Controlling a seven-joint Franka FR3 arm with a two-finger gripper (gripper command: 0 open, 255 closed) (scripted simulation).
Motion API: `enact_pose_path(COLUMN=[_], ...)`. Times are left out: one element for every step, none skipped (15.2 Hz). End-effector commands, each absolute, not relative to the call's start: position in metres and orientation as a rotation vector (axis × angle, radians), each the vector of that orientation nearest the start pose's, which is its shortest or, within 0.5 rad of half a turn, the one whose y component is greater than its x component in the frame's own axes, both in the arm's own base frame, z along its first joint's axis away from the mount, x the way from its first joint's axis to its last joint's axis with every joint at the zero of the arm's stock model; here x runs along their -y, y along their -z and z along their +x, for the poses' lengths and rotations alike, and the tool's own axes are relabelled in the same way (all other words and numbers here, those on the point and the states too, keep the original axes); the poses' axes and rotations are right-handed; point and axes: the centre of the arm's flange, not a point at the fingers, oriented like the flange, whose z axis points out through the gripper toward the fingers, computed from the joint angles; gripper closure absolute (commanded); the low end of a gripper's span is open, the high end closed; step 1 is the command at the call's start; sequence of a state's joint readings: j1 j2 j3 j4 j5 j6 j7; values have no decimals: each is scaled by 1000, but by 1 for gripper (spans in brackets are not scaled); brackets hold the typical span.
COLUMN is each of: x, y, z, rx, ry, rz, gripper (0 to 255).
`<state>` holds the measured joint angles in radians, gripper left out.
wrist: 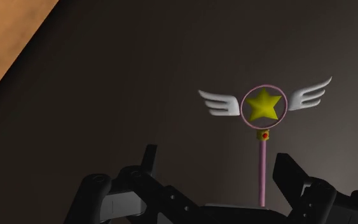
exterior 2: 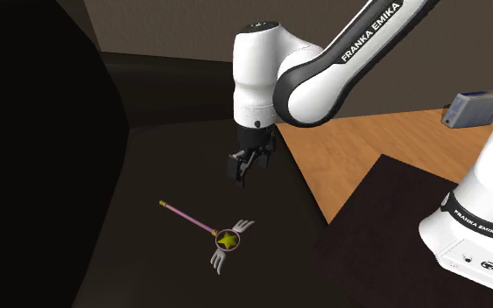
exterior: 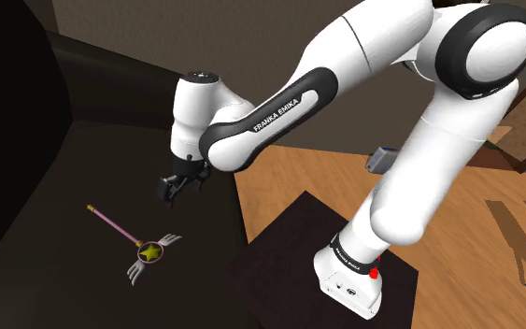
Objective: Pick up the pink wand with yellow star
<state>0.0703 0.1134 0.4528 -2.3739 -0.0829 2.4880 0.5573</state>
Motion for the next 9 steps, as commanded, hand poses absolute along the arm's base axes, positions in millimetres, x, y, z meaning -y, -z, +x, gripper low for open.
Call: enact_pose_path(x=[-268, -276, -283, -291, -298, -306, -313, -321, -328], y=[-263, -253, -243, -233, -224, -214, -204, -194, -184], z=[446, 450, 455, 459, 463, 467, 471, 475, 479], rx=[48, 50, 51, 53, 55, 57, 58, 60, 62], ry=[23, 23, 24, 24, 25, 26, 26, 27, 28], rz=[-3133, -3132, -3132, -3131, -3130, -3129, -3128, -3127, -3127], gripper=[0, 0, 0, 0, 0, 0, 0, 0, 0])
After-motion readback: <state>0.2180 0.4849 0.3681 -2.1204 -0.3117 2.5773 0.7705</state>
